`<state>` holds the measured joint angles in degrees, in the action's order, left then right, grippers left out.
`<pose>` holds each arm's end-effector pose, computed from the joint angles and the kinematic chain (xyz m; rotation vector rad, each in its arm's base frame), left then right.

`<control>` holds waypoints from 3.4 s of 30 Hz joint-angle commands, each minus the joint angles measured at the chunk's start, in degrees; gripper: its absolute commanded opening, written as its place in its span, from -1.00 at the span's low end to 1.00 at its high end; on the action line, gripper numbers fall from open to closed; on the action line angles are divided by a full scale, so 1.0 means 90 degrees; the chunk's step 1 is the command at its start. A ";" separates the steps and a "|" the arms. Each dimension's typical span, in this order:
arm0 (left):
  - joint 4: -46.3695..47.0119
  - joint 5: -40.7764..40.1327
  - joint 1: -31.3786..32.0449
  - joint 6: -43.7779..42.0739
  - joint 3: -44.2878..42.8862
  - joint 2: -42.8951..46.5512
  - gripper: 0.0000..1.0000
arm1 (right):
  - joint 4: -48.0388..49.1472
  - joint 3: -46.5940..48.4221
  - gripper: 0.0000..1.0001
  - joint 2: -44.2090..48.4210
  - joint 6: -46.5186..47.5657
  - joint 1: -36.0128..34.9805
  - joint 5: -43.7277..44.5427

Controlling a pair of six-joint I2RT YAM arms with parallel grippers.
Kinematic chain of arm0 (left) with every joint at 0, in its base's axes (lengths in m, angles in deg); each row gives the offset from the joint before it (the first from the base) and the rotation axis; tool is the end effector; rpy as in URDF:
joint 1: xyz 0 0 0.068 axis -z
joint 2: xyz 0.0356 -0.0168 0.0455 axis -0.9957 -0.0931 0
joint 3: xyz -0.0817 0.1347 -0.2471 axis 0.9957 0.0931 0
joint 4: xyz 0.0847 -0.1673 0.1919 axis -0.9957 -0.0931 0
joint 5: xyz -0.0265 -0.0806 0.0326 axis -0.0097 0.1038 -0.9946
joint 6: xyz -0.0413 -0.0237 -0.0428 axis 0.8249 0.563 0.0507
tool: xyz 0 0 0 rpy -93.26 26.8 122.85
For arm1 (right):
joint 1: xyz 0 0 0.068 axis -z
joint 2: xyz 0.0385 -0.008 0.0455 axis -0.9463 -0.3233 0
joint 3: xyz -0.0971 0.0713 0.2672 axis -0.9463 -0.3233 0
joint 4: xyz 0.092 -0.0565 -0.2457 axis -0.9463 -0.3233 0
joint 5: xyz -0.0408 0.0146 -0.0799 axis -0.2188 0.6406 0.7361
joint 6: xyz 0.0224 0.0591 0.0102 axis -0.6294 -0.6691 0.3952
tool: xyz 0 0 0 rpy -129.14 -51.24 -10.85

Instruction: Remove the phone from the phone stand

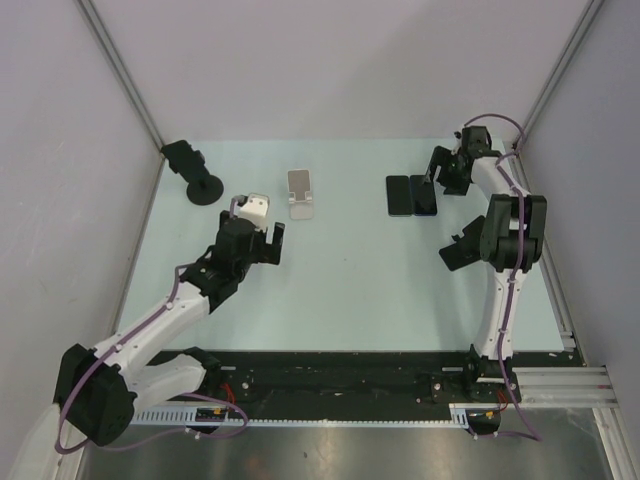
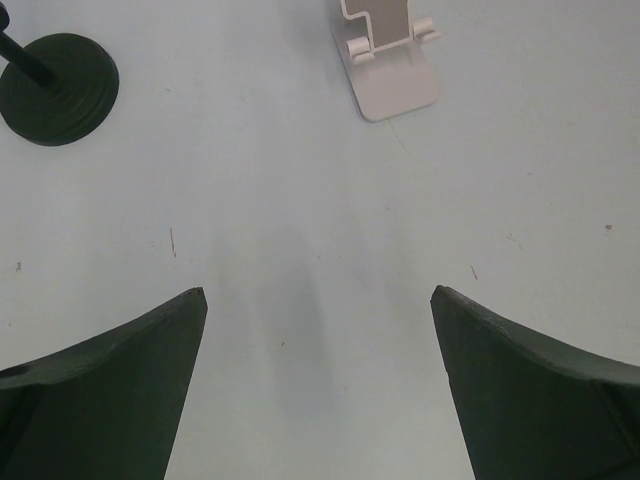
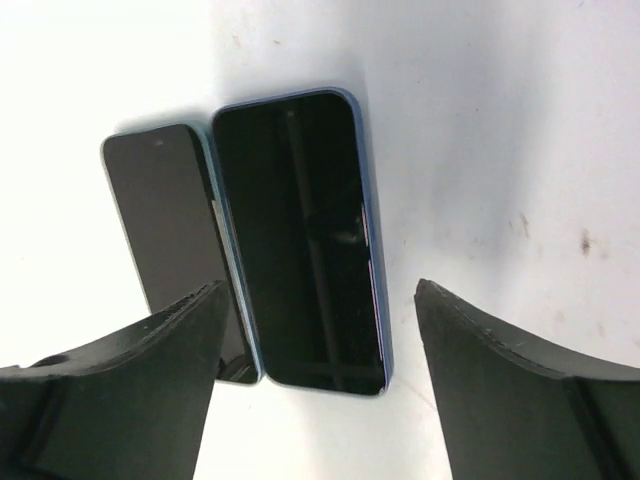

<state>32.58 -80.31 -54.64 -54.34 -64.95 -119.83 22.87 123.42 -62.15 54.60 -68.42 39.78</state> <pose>0.2159 -0.1058 0.2699 0.2611 2.0172 -0.0181 0.5385 -0.0132 0.1829 0.2602 2.4886 0.3986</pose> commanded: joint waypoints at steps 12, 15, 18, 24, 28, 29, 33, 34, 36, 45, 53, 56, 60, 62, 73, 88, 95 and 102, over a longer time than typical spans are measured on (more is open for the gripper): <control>0.0216 0.0624 -0.0025 0.0479 -0.0202 0.0937 1.00 | 0.0457 -0.3027 0.82 0.5078 -0.0673 0.0703 0.1289; 0.0207 0.0751 0.0033 0.0567 -0.0183 0.1074 0.99 | 0.0457 -0.3681 0.79 0.5906 -0.0800 0.1063 0.1066; 0.0207 0.0790 0.0170 0.0567 -0.0173 0.1162 1.00 | 0.0477 -0.4374 0.76 0.6600 -0.1005 0.1434 0.0938; 0.0187 0.0888 0.0385 0.0577 -0.0163 0.1250 1.00 | 0.0924 -0.5818 0.67 0.7656 -0.1376 0.2264 0.0070; 0.0187 0.0956 0.0444 0.0587 -0.0154 0.1279 1.00 | 0.1550 -0.6689 0.60 0.7892 -0.1630 0.2539 -0.0585; 0.0187 0.0976 0.0434 0.0577 -0.0154 0.1270 1.00 | 0.1706 -0.6835 0.59 0.7921 -0.1679 0.2568 -0.0760; 0.0177 0.1035 0.0444 0.0597 -0.0154 0.1221 1.00 | 0.2681 -0.7539 0.52 0.7834 -0.1962 0.2598 -0.1122; 0.0177 0.1064 0.0444 0.0597 -0.0154 0.1221 1.00 | 0.2819 -0.7743 0.51 0.7785 -0.2011 0.2598 -0.1171; 0.0177 0.1064 0.0453 0.0597 -0.0144 0.1221 1.00 | 0.3199 -0.7910 0.50 0.7620 -0.2031 0.2598 -0.1211; 0.0187 0.1142 0.0444 0.0577 -0.0144 0.1123 0.99 | 0.4304 -0.8194 0.27 0.6751 -0.1894 0.2588 -0.1269; 0.0187 0.1249 0.0444 0.0567 -0.0163 0.1055 1.00 | 0.4588 -0.8224 -0.27 0.6525 -0.1650 0.2383 -0.1581; 0.0177 0.1376 0.0444 0.0577 -0.0173 0.1016 1.00 | 0.4598 -0.8224 -0.58 0.6593 -0.1514 0.2247 -0.1669; 0.0187 0.1552 0.0444 0.0606 -0.0183 0.0977 1.00 | 0.4578 -0.8233 -0.88 0.6779 -0.1503 0.2003 -0.1835; 0.0197 0.1698 0.0444 0.0626 -0.0202 0.0928 1.00 | 0.4598 -0.8233 -1.00 0.6867 -0.1552 0.1731 -0.1943; 0.0207 0.2528 0.0697 0.0899 -0.0378 0.0333 1.00 | 0.5379 -0.8048 -1.00 0.7219 -0.2070 -0.0953 -0.1768; 0.0197 0.1826 0.1879 0.1358 -0.1169 -0.0644 1.00 | 0.5643 -0.7579 -1.00 0.6945 -0.2431 -0.3446 -0.0928; 0.0207 0.1553 0.2152 0.1544 -0.1150 -0.0829 1.00 | 0.5516 -0.7511 -1.00 0.7013 -0.2519 -0.3935 -0.0606; 0.0207 0.1445 0.2279 0.1612 -0.1296 -0.1112 1.00 | 0.5379 -0.7511 -1.00 0.7111 -0.2617 -0.4247 -0.0322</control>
<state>32.97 -65.82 -35.10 -41.31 -73.43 -128.51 68.75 52.98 0.16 32.35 -105.60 34.62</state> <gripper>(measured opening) 0.996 0.033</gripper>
